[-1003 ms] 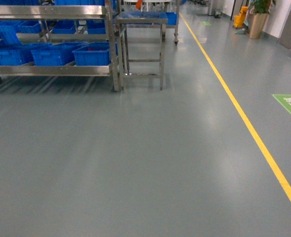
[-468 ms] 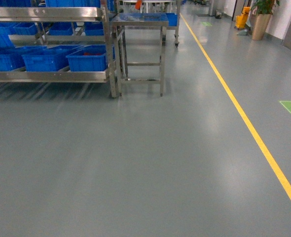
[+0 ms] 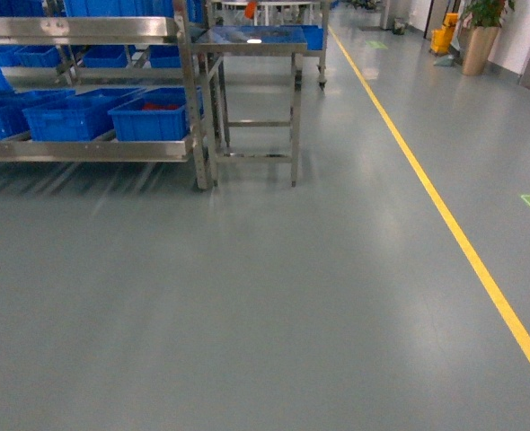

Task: Sort blue parts and orange caps into right shelf containers

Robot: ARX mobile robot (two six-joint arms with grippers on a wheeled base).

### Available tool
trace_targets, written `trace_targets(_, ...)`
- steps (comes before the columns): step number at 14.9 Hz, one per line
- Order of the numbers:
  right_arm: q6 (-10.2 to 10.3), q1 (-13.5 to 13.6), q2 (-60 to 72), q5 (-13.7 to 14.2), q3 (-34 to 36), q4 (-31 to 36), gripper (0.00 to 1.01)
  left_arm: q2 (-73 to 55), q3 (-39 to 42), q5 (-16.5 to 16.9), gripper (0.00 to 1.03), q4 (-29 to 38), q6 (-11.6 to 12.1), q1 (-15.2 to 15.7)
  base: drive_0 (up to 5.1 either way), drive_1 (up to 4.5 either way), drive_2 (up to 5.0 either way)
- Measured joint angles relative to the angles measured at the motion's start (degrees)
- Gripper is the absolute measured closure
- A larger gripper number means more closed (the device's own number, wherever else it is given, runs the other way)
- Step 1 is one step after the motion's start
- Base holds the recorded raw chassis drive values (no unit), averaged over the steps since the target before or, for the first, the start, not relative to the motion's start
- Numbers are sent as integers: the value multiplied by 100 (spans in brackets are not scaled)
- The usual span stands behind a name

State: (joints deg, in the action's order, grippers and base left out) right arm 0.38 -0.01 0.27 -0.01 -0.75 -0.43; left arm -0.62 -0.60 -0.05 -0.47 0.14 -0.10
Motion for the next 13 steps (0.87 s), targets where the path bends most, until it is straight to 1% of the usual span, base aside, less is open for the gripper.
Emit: trace_targets(13,0,0,0,0,0,11,57,0,0,7,60,20,2,0,5,433,-422)
